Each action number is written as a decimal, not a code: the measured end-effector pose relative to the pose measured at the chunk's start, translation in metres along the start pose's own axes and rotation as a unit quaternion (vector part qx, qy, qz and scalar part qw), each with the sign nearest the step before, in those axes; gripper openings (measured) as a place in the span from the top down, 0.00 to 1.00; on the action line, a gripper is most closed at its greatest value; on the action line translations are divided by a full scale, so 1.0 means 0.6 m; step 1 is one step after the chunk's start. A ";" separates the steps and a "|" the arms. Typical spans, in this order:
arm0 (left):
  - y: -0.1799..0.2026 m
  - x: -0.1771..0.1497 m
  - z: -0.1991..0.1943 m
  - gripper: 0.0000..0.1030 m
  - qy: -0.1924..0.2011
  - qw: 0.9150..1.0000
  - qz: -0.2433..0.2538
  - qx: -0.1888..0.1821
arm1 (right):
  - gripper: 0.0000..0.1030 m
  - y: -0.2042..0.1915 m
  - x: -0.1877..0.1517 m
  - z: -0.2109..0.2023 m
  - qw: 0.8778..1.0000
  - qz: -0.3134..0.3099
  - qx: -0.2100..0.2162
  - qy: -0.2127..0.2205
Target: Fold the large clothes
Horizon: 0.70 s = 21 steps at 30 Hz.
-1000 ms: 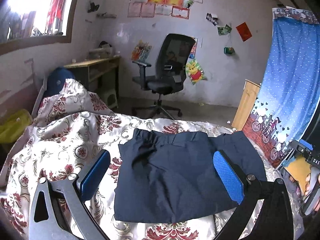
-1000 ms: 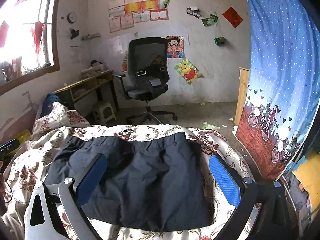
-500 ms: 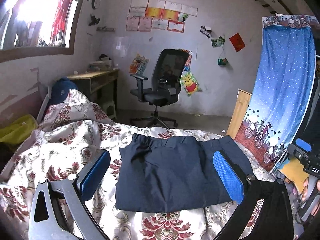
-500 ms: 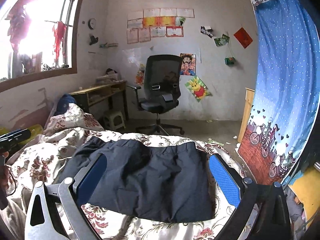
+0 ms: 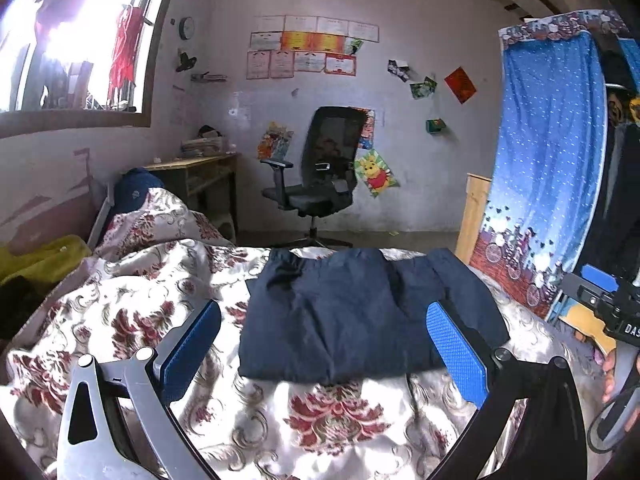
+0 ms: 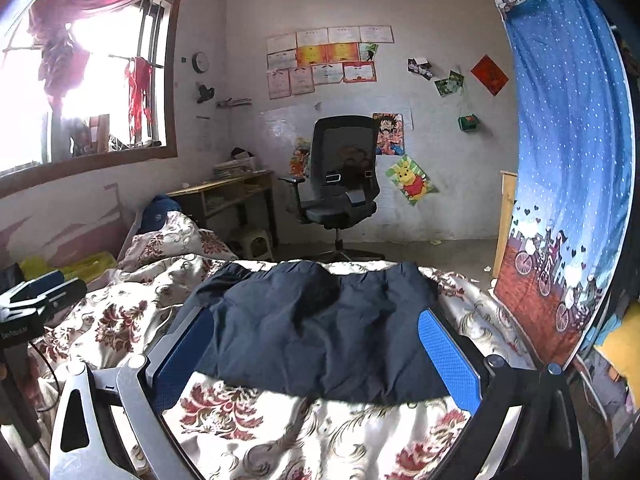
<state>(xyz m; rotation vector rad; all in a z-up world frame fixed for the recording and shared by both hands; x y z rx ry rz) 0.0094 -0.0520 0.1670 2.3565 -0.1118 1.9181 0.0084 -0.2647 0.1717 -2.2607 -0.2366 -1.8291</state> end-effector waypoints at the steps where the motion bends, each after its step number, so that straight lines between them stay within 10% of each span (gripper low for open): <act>1: 0.003 -0.007 -0.003 0.02 0.002 1.000 0.003 -0.005 | 0.00 -0.002 -0.006 -0.003 1.000 0.001 0.000 0.000; 21: 0.006 -0.131 0.001 0.02 -0.023 1.000 0.005 -0.017 | 0.00 -0.027 -0.133 -0.006 0.999 0.000 -0.005 -0.034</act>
Point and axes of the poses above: each gripper's, at about its wrist camera, not at the fingertips, and z roughly the way its jaws point, y to its right, x to its top, the point moved 6 cm from there along z, roughly the way its jaws point, and after that the axes turned 9 degrees about y, right-handed, at the moved point
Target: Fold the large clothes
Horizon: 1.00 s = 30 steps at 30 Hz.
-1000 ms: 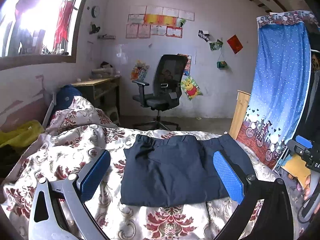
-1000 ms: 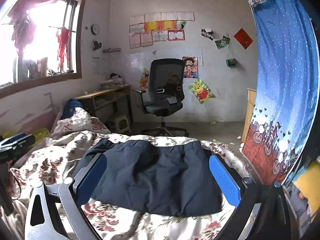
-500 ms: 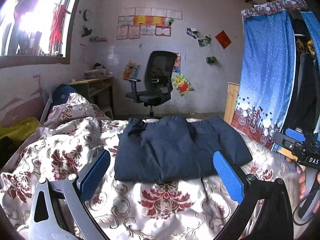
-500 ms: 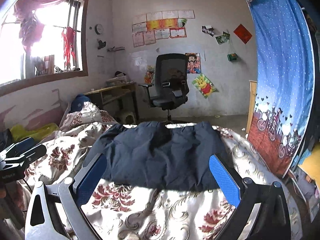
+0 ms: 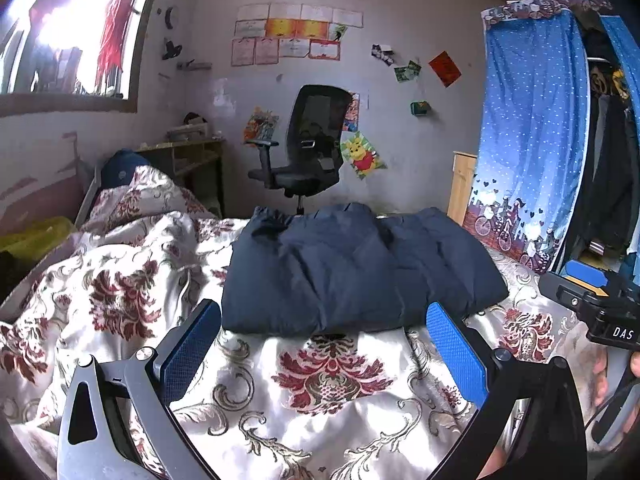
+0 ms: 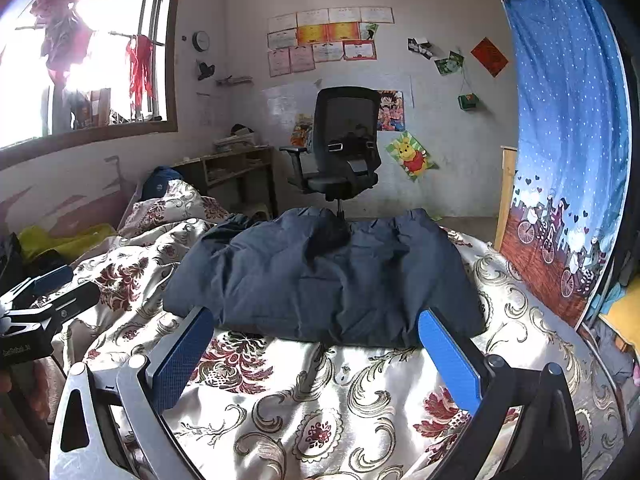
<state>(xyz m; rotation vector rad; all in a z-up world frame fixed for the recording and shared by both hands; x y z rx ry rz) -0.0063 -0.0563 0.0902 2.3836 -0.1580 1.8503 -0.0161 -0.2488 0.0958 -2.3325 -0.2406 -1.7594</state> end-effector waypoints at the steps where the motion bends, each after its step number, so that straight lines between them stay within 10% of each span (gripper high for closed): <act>1: -0.002 -0.004 0.001 0.02 -0.003 1.000 -0.003 0.001 | 0.00 0.000 -0.003 0.002 1.000 0.000 -0.001 -0.002; 30: -0.006 -0.019 -0.002 0.02 -0.008 1.000 -0.006 0.009 | 0.00 0.005 -0.021 0.010 1.000 0.009 -0.003 -0.023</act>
Point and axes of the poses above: each gripper's, at about its wrist camera, not at the fingertips, and z roughly the way its jaws point, y to its right, x to its top, the point moved 6 cm from there along z, roughly the way its jaws point, and after that the axes turned 9 degrees about y, right-handed, at the moved point
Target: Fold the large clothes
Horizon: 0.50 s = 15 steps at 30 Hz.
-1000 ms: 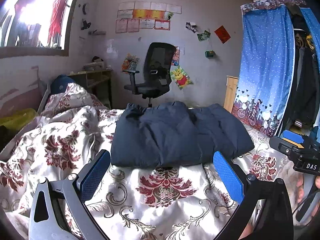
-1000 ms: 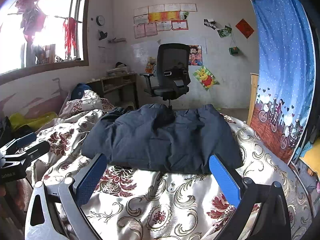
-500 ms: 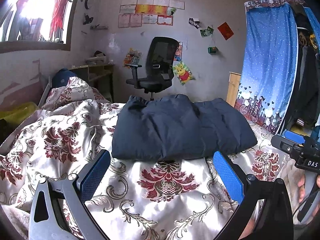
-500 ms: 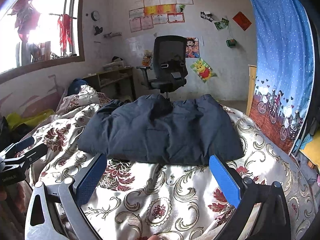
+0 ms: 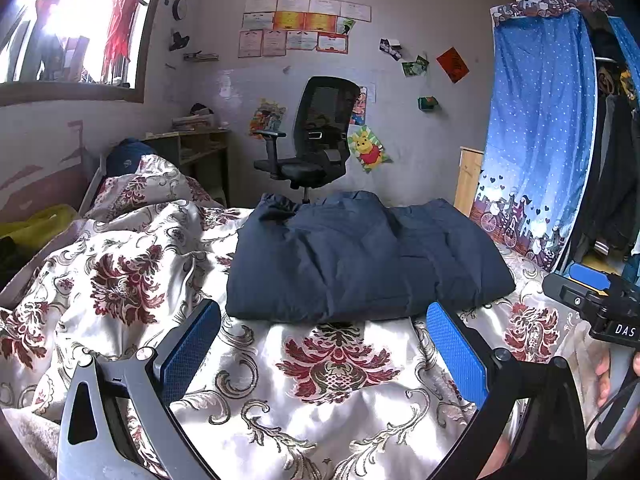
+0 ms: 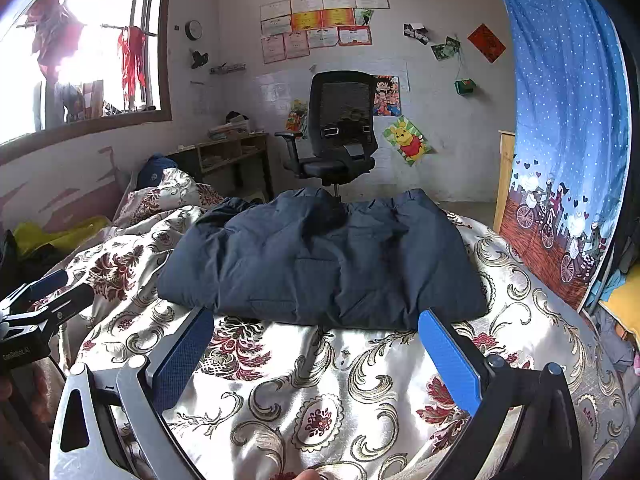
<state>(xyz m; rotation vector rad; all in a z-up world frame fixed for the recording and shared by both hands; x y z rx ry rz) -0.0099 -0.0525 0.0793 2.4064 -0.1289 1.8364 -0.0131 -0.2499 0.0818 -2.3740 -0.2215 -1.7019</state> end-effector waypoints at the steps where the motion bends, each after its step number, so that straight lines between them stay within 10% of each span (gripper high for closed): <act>1: 0.000 0.000 0.000 0.02 0.000 1.000 0.000 0.000 | 0.00 0.000 0.000 0.000 1.000 0.000 0.000 0.000; 15: 0.006 -0.001 0.001 0.02 0.000 1.000 0.004 0.002 | 0.00 -0.001 0.000 -0.001 1.000 0.000 -0.001 0.001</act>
Point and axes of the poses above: each gripper's, at about its wrist camera, not at the fingertips, and z roughly the way its jaws point, y to its right, x to its top, the point moved 6 cm from there along z, roughly the way its jaws point, and after that the axes turned 9 degrees about y, right-handed, at the moved point
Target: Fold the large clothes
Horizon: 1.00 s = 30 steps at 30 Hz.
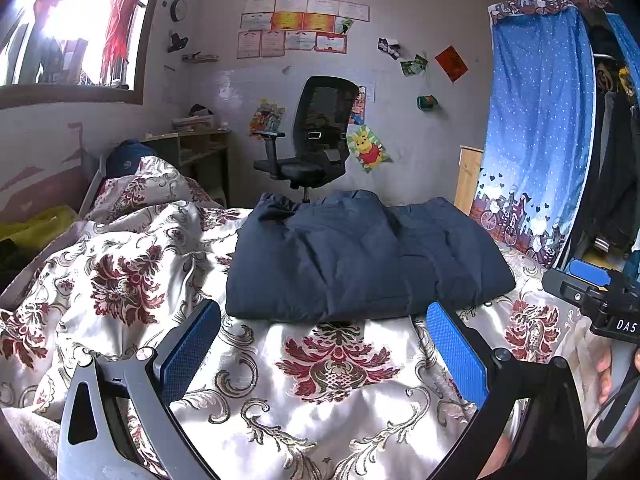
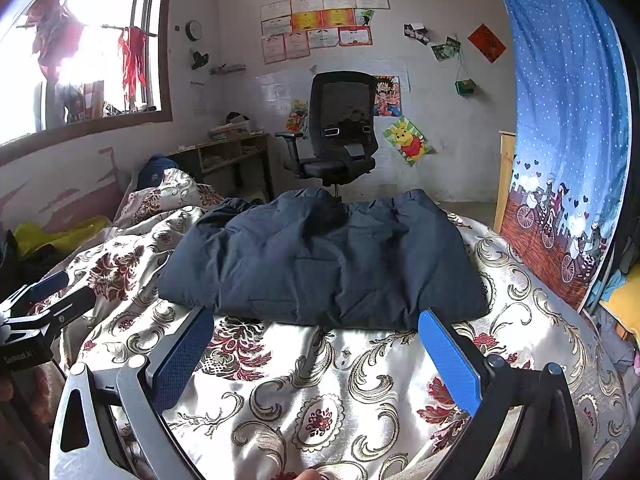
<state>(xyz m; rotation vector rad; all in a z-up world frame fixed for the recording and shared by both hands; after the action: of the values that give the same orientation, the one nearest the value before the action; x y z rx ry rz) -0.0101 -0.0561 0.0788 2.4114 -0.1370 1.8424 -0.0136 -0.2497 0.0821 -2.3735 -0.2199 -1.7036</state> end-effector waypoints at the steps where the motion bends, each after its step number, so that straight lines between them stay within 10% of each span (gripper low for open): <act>1: 0.000 0.000 0.000 0.02 0.000 1.000 0.000 0.000 | 0.00 0.000 0.000 0.001 1.000 0.000 0.000 0.000; 30: -0.002 -0.013 0.005 0.02 -0.024 1.000 -0.003 0.020 | 0.00 0.003 0.000 -0.001 1.000 0.000 0.001 -0.001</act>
<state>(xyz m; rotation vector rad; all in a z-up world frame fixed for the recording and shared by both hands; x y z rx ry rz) -0.0092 -0.0551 0.0704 2.4806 -0.0970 1.8030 -0.0138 -0.2517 0.0821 -2.3728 -0.2210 -1.7001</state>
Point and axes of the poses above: each gripper's, at about its wrist camera, not at the fingertips, and z roughly the way its jaws point, y to its right, x to its top, the point moved 6 cm from there along z, roughly the way its jaws point, and after that the axes turned 9 degrees about y, right-handed, at the moved point
